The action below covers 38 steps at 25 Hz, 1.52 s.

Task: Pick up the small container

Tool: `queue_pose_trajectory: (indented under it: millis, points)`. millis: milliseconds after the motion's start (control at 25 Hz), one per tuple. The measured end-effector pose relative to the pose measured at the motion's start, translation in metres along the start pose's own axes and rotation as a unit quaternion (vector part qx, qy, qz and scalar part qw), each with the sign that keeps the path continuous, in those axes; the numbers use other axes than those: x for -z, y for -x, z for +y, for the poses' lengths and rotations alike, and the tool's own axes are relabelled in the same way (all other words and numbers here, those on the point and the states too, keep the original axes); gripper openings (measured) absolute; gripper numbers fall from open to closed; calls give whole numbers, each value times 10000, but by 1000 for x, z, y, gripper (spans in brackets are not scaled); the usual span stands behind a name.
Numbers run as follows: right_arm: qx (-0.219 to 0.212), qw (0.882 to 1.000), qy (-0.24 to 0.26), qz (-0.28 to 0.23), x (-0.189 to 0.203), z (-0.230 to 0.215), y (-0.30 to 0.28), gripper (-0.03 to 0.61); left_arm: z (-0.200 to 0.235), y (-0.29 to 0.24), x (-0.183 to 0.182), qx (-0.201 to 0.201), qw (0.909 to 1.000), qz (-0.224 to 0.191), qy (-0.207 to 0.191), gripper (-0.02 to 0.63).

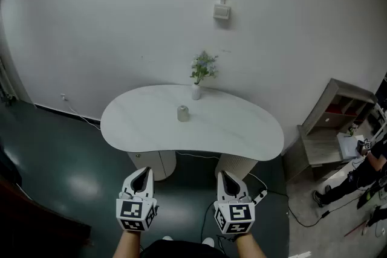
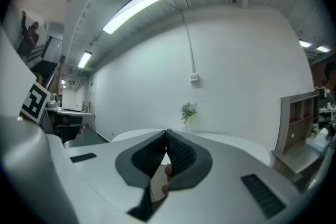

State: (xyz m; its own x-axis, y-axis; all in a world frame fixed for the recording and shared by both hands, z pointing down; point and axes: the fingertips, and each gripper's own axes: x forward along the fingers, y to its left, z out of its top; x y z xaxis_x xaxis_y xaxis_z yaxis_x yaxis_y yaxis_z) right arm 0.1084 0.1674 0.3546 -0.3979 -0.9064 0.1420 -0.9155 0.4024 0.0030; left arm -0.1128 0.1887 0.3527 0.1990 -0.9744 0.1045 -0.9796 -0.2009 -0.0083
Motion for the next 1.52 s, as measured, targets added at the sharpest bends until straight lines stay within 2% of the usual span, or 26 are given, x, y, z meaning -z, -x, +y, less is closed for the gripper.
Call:
queue_pose_trajectory:
  millis: [720,1360,1520]
  points:
    - [90,9999,-29,39,5,10,2,66,16,8,14,-66,9999,116,62,12]
    - [509,9985,74,193,12,54,-2,66,58,17,40,311,9987,304,274,12]
    - [548,9982,112,192,11,60,-3,66,61,19,42,384,9985,313,219,12]
